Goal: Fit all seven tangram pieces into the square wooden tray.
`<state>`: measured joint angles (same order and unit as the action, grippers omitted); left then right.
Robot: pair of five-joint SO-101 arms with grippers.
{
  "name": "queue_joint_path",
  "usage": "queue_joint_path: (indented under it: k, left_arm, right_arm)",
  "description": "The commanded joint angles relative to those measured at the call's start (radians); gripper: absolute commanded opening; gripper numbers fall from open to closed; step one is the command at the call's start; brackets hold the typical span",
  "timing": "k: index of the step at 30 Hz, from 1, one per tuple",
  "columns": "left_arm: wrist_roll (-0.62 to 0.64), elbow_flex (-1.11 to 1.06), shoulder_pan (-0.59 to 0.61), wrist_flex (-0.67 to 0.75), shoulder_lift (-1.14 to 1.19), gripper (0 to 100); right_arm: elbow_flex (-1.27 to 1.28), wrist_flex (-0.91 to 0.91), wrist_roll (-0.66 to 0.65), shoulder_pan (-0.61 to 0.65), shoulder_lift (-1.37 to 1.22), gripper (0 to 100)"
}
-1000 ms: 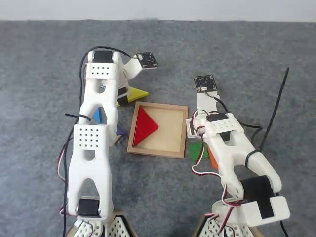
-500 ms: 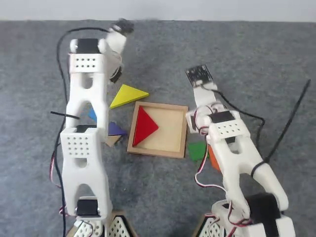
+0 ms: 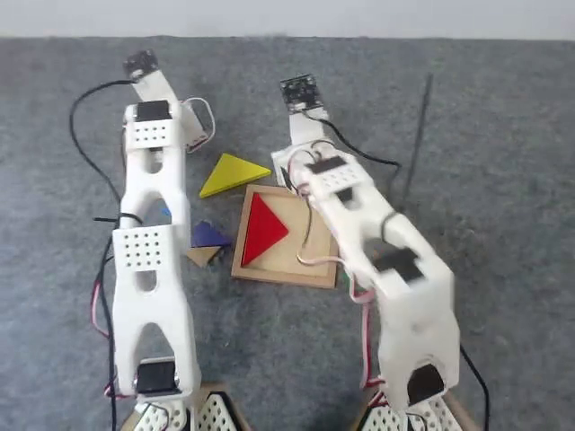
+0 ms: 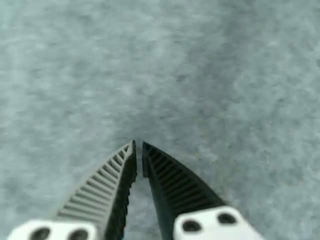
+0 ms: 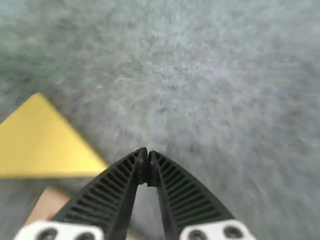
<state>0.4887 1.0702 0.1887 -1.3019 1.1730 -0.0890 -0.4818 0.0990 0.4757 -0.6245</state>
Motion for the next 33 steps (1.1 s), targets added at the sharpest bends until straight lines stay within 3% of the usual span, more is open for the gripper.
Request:
queue_joint_path:
  k: [1, 7, 10, 14, 18, 25, 33]
  left_arm:
    - [-0.014, 0.110, -0.043, -0.066, 0.012, 2]
    - [-0.193, 0.217, -0.064, -0.249, 0.043, 2]
    - [-0.221, 0.252, -0.052, -0.313, 0.052, 2]
    - [-0.227, 0.300, -0.023, -0.405, 0.058, 2]
    - [-0.252, 0.303, -0.006, -0.451, 0.068, 1]
    - [-0.364, 0.249, -0.051, -0.457, 0.060, 1]
    - [-0.450, -0.102, -0.084, -0.451, -0.118, 1]
  right_arm:
    - [-0.563, -0.297, 0.014, 0.024, -0.249, 0.7]
    - [-1.119, -0.728, -0.055, 0.051, -0.487, 0.8]
    - [-1.335, -0.826, -0.143, 0.082, -0.591, 0.8]
    - [-1.577, -0.885, -0.146, 0.113, -0.722, 0.8]
    - [-1.590, -0.863, -0.147, 0.128, -0.748, 0.8]
    - [-1.591, -0.986, -0.149, 0.125, -0.740, 0.8]
    - [-1.591, -1.193, -0.270, 0.120, -0.684, 0.8]
